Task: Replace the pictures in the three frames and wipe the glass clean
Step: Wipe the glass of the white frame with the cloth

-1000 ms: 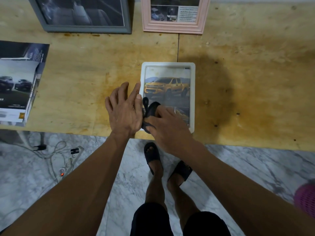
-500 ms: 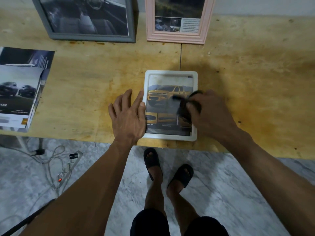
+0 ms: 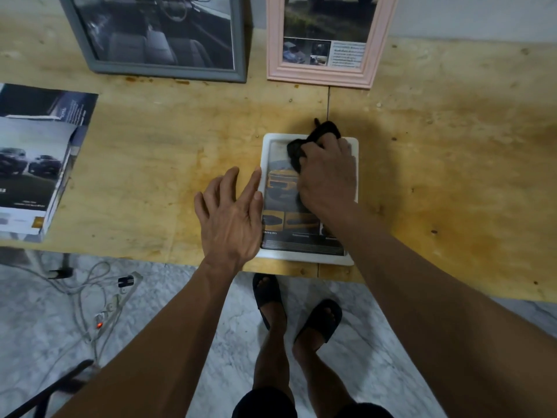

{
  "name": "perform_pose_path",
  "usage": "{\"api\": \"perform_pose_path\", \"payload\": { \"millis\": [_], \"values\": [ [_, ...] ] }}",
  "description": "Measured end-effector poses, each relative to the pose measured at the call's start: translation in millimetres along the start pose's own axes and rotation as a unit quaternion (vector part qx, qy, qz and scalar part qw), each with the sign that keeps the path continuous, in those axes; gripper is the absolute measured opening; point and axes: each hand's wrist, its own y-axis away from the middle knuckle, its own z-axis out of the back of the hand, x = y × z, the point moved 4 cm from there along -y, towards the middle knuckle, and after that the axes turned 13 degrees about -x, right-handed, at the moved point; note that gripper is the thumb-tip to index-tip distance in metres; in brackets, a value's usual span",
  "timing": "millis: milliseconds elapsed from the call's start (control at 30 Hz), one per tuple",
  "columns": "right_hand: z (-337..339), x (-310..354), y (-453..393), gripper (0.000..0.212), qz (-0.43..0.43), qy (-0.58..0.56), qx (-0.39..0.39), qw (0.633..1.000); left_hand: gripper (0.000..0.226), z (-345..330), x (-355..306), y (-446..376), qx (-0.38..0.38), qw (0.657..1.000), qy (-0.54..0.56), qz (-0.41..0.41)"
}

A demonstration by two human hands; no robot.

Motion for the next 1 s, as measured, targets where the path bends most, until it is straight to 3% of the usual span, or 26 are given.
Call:
{"api": "perform_pose_path", "payload": {
  "millis": [233,567,733,900,1000],
  "values": [
    [-21.9,32.7,-1.3,0.027,0.019,-0.030,0.036,0.999,0.049,-1.6,0.4,-0.8,0.014,1.000,0.000,0.004],
    [7.9,29.1,91.0,0.015,0.080,-0.082,0.066,0.991,0.047,1.8,-1.5,0.0,0.023,0.999,0.024,0.013],
    [24.0,5.8,112.5,0.019,0.150,-0.045,0.097,0.983,0.050,2.7,-1.1,0.5,0.015,0.999,0.029,0.003],
    [47.2,-41.1,106.9,0.020,0.182,0.049,0.120,0.975,0.050,2.3,-0.7,0.1,0.016,0.999,0.028,0.002],
    [50.3,-37.1,91.2,0.022,0.183,0.079,0.149,0.968,0.049,3.3,-0.9,1.1,0.009,1.000,0.022,0.001]
  ]
}}
